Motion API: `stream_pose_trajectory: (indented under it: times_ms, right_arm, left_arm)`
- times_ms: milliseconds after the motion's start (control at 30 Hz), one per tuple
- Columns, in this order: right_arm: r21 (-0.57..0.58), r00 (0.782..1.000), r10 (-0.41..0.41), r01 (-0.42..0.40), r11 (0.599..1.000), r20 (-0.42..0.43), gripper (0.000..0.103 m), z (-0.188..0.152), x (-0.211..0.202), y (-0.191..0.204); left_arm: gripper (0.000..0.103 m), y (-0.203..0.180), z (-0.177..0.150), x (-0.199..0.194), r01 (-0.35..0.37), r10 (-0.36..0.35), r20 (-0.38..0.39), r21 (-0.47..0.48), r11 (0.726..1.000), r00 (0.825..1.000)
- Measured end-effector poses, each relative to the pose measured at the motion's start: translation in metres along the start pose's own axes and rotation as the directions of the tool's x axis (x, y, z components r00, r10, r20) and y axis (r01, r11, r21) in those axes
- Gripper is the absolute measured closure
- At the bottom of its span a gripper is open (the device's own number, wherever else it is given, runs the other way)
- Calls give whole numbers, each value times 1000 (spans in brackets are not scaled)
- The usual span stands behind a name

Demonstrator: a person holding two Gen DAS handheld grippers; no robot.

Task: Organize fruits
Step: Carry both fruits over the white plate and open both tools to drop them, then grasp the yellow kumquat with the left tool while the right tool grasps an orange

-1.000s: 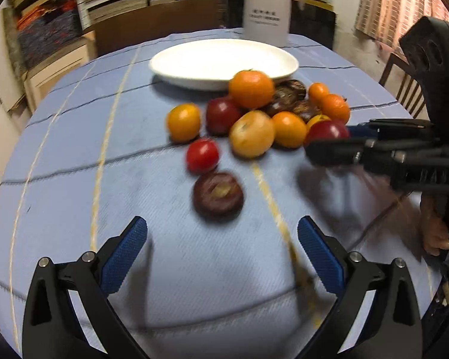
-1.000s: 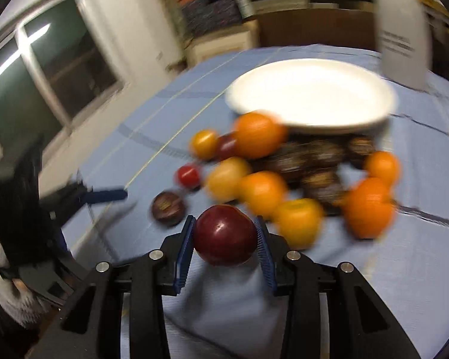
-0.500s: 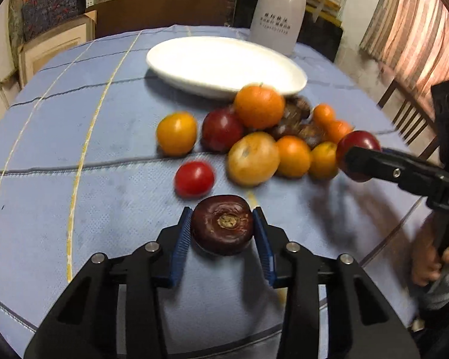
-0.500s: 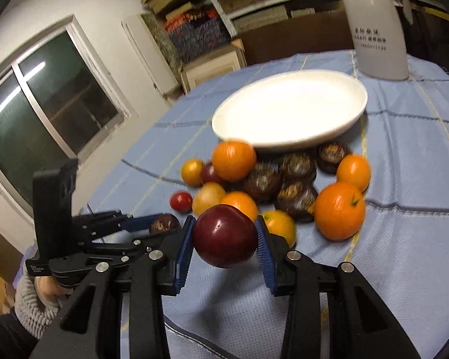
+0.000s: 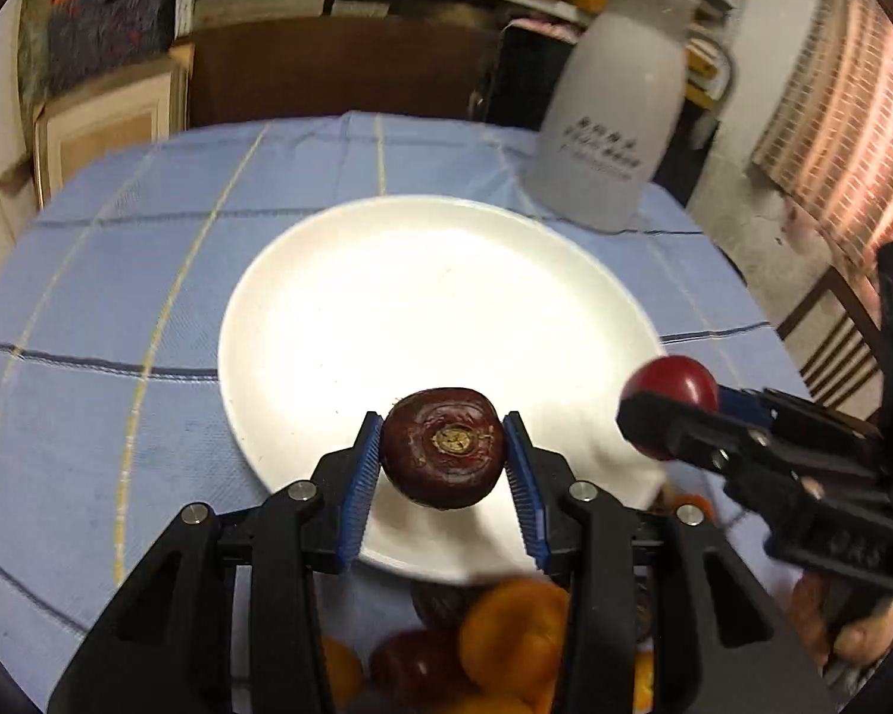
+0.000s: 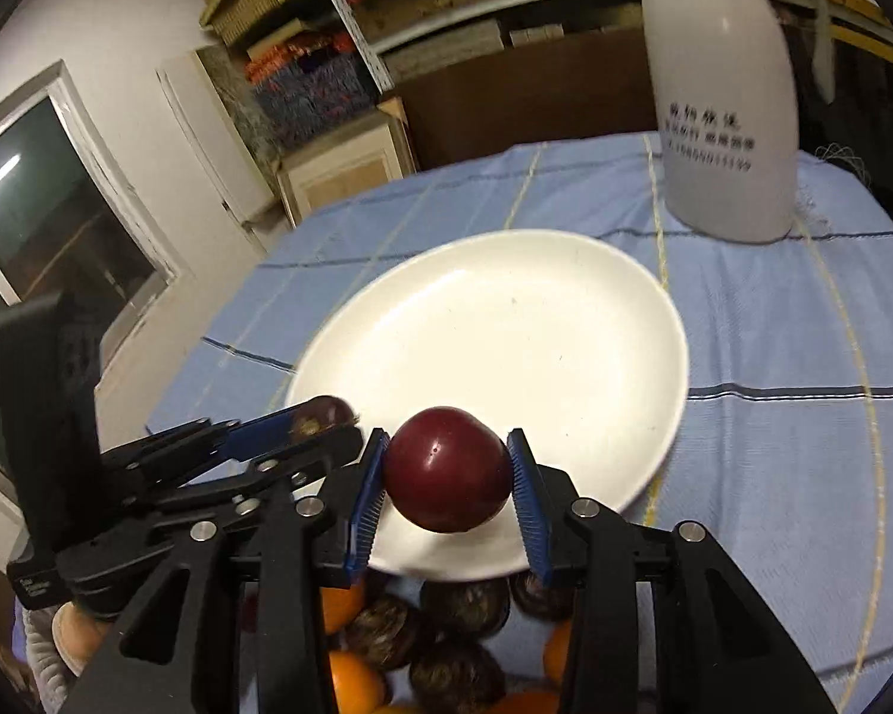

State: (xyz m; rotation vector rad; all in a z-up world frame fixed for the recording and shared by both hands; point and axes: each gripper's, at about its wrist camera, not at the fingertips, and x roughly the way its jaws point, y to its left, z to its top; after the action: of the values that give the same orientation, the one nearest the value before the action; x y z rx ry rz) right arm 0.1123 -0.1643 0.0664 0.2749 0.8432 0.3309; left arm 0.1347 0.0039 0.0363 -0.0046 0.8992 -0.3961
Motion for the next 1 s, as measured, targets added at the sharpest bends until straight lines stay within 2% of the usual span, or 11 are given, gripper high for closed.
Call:
stream_pose_trajectory:
  times_ms: [33, 100, 267, 333, 400, 433, 500, 600, 833, 933, 1000]
  right_arm:
    - [-2, 1000, -9, 9, 1000, -1, 57, -2, 4, 1]
    - [-6, 1000, -19, 19, 1000, 8, 33, -1, 4, -1]
    - [9, 997, -20, 19, 1000, 70, 32, -5, -10, -6]
    - [26, 993, -12, 9, 1000, 121, 25, -10, -21, -11]
    - [46, 980, -25, 16, 999, 196, 7, -17, -34, -15]
    - [40, 975, -25, 16, 999, 221, 5, -19, -38, -15]
    - [-21, 965, -21, 28, 999, 263, 4, -30, -48, -12]
    - [-85, 962, -74, 100, 991, 262, 4, -46, -59, -7]
    - [38, 928, -217, 215, 976, 302, 4, -82, -85, -23]
    - [73, 942, -202, 189, 979, 267, 4, -87, -83, -31]
    - [55, 967, -119, 110, 992, 226, 4, -90, -77, -31]
  left_arm:
    - [63, 2, 1, 7, -4, 4, -5, -1, 1000, 1000]
    - [57, 4, -1, 12, -13, 13, -2, -3, 1000, 1000]
    - [25, 7, -7, -1, -51, 51, 63, 3, 999, 997]
    - [9, 11, -13, -14, -99, 99, 107, -2, 995, 989]
    - [8, 15, -21, -24, -142, 141, 134, -8, 990, 981]
    - [7, 17, -25, -29, -156, 156, 139, -11, 988, 978]
    - [5, 21, -41, -39, -175, 177, 144, -26, 984, 974]
    - [5, 32, -64, -53, -184, 189, 138, -53, 982, 972]
    - [5, 44, -91, -72, -157, 180, 160, -146, 977, 971]
    - [5, 42, -95, -75, -155, 178, 166, -145, 977, 970]
    - [5, 38, -94, -74, -162, 182, 169, -126, 979, 969]
